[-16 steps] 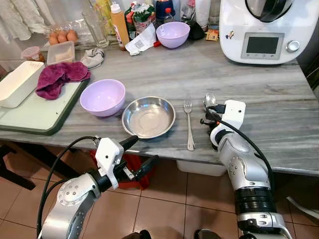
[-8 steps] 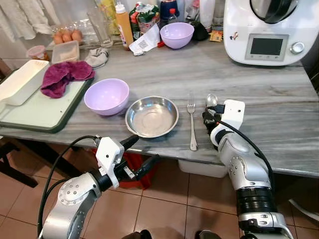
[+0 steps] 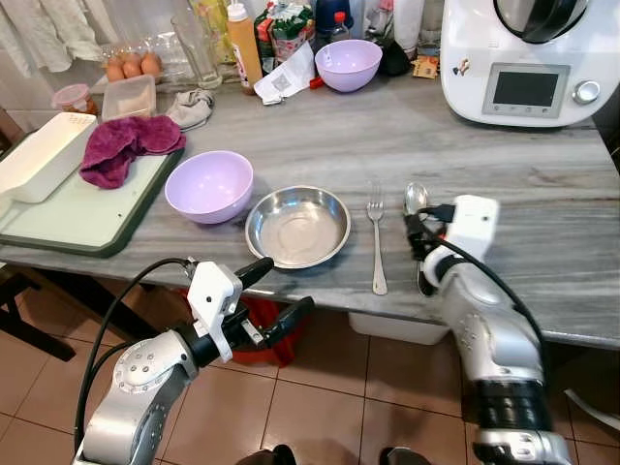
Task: Setting the table
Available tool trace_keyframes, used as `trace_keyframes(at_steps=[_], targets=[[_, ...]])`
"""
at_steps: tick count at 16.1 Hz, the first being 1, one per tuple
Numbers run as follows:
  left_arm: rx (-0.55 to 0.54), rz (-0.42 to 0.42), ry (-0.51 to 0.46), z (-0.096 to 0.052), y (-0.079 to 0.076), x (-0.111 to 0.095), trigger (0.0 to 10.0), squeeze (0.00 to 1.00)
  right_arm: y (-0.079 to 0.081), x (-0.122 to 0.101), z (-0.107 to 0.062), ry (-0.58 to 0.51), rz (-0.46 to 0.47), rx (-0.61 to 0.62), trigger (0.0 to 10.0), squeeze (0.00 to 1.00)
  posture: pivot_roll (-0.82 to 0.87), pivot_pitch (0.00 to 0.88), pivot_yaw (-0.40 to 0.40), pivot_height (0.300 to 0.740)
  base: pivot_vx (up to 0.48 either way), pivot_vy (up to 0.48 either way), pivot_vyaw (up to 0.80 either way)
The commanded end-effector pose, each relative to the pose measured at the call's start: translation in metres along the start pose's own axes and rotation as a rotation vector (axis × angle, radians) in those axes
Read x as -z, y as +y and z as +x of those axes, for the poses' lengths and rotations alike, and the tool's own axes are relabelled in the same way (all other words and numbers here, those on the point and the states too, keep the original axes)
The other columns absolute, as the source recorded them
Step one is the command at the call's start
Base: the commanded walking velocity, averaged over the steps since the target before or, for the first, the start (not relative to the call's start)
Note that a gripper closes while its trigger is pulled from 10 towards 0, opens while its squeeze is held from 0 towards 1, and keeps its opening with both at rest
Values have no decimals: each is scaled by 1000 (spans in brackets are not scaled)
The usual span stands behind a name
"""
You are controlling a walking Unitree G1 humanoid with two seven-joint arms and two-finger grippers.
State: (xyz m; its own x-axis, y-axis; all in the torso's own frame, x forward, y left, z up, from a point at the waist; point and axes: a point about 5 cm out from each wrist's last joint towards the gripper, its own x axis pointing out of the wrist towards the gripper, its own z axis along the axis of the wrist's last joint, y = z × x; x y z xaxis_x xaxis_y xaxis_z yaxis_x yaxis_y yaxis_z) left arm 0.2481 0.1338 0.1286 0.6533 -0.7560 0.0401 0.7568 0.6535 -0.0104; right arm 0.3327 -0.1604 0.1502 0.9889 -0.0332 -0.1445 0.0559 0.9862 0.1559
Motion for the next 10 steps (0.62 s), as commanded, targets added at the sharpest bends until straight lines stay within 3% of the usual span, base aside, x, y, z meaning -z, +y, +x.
trace_keyframes(at_steps=[1,4,5,10], targets=[[-2,2,13,-2,2,0,10000,0,2,-3,-4,-23,3,7,10000,1000,-161,126,118,740,0,0,0],[-103,21,-11,4,15,-7,10000,0,-2,-9,-15,-107,-7,39,10000,1000,-165,122,119,740,0,0,0],[-164,27,-19,6,22,-8,10000,0,-6,-14,-22,-172,-58,73,10000,1000,-168,117,118,740,0,0,0],[-328,27,-27,8,26,-5,10000,0,-5,-15,-39,-236,-100,65,10000,1000,-170,115,112,740,0,0,0]])
